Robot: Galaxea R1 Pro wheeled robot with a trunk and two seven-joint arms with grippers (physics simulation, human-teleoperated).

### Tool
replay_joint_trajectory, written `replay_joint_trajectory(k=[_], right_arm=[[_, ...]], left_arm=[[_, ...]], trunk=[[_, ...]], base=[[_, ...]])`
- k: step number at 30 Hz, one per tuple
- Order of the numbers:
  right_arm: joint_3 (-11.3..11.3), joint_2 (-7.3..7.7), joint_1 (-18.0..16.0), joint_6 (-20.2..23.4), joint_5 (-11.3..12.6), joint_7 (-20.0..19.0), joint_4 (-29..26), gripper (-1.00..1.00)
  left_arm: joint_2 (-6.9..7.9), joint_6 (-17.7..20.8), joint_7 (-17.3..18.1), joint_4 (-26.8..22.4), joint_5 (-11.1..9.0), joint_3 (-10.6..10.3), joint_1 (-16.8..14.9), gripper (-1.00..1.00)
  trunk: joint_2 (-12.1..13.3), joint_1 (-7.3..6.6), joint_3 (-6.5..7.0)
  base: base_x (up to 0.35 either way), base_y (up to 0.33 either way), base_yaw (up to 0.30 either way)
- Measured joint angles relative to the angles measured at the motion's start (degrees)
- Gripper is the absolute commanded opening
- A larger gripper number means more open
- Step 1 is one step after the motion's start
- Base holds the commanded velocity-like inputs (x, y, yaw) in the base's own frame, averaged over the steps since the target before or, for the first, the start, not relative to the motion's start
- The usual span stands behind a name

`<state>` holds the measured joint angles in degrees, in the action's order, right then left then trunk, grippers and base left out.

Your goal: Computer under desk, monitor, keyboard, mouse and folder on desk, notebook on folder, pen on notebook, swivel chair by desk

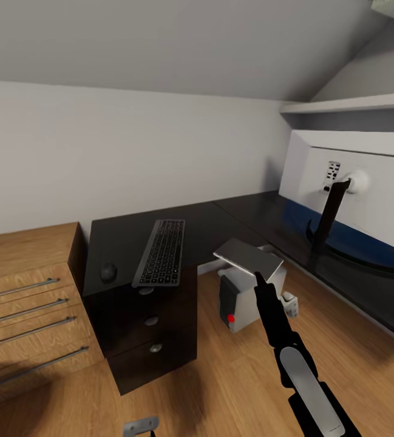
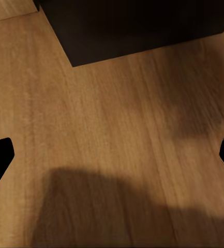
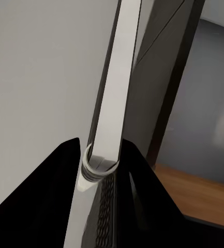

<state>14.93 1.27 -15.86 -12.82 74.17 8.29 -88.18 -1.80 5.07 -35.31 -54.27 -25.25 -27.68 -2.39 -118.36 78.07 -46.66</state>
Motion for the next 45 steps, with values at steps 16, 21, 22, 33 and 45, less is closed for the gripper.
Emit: replay_joint_trajectory(k=[16, 21, 22, 33, 45], right_arm=[[0.0, -0.12, 0.0, -3.1, 0.0, 0.2, 0.0, -1.0], [0.0, -0.07, 0.0, -3.5, 0.1, 0.1, 0.0, -1.0], [0.0, -0.06, 0.0, -3.5, 0.1, 0.1, 0.0, -1.0], [0.3, -0.15, 0.0, -3.5, 0.1, 0.4, 0.2, -1.0], [2.1, -0.39, 0.0, -3.3, 0.3, 2.4, 0.8, -1.0]], left_arm=[[-0.17, 0.3, -0.1, 0.4, -0.2, -0.1, 0.0, 1.0], [-0.17, 0.3, -0.1, 1.3, -0.1, -0.2, 0.0, 1.0], [-0.17, 0.3, -0.1, 1.4, -0.1, -0.2, 0.0, 1.0], [-0.19, 0.0, -0.1, 1.8, -0.1, -0.1, 0.0, 1.0], [-0.25, 0.0, -0.1, 1.8, 0.0, -0.2, 0.0, 1.0]], trunk=[[6.4, -3.51, 3.86], [8.4, -4.61, 5.13], [8.8, -4.83, 5.35], [8.8, -4.84, 5.49], [8.8, -4.85, 5.49]], base=[[0.001, 0.0, 0.071], [0.0, 0.0, 0.102], [0.0, 0.0, 0.049], [0.0, 0.0, 0.014], [0.058, 0.0, 0.0]])
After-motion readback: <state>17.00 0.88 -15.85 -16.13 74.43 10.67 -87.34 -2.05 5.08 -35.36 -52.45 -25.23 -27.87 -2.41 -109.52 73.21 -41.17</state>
